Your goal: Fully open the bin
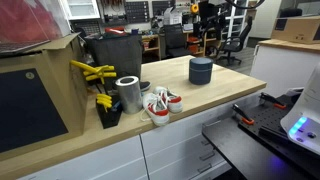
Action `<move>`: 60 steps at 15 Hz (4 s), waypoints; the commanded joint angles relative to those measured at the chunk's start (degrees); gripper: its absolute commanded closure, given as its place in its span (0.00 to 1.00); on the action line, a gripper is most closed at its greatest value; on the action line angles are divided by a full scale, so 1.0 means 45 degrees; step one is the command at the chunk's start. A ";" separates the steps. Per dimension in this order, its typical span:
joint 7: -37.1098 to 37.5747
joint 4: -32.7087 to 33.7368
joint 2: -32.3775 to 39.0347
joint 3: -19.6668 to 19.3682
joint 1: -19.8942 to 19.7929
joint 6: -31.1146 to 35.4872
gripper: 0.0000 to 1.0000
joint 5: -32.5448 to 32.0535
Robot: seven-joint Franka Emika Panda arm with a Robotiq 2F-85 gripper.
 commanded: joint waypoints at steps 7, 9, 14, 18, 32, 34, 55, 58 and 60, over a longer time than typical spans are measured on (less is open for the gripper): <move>0.2076 0.1208 0.1812 -0.0239 -0.0539 0.0064 0.00 -0.0874; 0.2958 0.1813 0.2666 -0.0315 -0.0756 -0.0077 0.00 -0.1187; 0.3844 0.3002 0.4374 -0.1045 -0.0608 0.0725 0.00 -0.1093; 0.3544 0.3738 0.5395 -0.1685 -0.0450 0.1572 0.34 -0.0734; 0.3972 0.4231 0.6900 -0.3163 -0.0301 0.2200 1.00 -0.1814; 0.4023 0.4173 0.6978 -0.3297 -0.0293 0.2208 1.00 -0.2158; 0.4878 0.4362 0.7147 -0.3571 0.0043 0.2024 1.00 -0.2287; 0.5102 0.4731 0.6723 -0.3486 0.0099 0.2197 1.00 -0.1908; 0.5270 0.4949 0.6546 -0.3387 0.0163 0.2329 1.00 -0.1818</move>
